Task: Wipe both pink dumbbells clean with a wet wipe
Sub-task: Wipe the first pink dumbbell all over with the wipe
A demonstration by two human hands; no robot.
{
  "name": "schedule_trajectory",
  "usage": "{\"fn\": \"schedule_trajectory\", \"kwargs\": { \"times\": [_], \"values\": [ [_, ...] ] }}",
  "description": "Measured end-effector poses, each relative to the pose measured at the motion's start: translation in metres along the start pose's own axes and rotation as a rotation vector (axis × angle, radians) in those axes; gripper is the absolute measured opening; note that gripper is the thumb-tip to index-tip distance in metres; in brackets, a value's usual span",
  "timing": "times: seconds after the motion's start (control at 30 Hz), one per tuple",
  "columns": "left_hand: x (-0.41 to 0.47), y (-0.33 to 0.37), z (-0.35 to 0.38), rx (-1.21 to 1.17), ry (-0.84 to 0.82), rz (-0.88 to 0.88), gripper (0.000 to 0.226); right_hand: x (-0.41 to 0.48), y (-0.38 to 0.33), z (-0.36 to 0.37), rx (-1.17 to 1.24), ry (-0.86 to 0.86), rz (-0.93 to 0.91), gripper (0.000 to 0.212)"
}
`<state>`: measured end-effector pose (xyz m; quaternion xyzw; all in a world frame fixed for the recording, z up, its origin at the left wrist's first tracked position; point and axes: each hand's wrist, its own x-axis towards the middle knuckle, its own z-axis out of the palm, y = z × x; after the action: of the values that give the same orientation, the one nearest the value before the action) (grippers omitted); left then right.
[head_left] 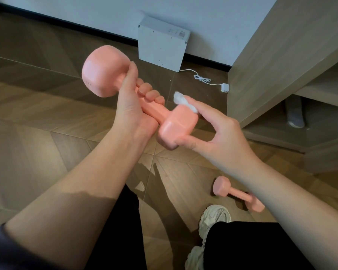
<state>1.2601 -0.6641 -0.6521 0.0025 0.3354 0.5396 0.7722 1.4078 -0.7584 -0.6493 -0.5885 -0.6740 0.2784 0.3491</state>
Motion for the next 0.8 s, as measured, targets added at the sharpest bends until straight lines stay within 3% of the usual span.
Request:
{"fn": "schedule_trajectory", "kwargs": {
  "times": [0.17,0.27,0.4,0.47,0.6,0.8],
  "values": [
    [0.0023,-0.0015,0.0019,-0.030,0.039,-0.001,0.046,-0.0056,-0.0009,0.0071,-0.121,0.131,-0.269,0.046],
    [0.0029,-0.0036,0.0006,-0.036,0.097,-0.021,0.043,-0.0053,0.0017,0.0053,-0.142,0.075,-0.205,0.048],
    [0.0025,-0.0054,-0.0026,-0.027,0.144,-0.009,0.039,-0.0056,0.0056,0.0060,-0.219,-0.056,-0.162,0.079],
    [0.0027,-0.0057,-0.0032,-0.025,0.141,-0.003,0.035,-0.0049,0.0058,0.0065,-0.212,0.001,-0.227,0.075],
    [0.0056,-0.0030,-0.0024,-0.047,0.125,-0.006,0.032,-0.0051,0.0029,0.0073,-0.230,0.094,-0.396,0.047],
    [0.0062,0.0026,-0.0050,0.104,0.122,0.010,0.029,-0.0031,0.0065,0.0025,-0.176,-0.062,-0.240,0.052]
  ]
}}
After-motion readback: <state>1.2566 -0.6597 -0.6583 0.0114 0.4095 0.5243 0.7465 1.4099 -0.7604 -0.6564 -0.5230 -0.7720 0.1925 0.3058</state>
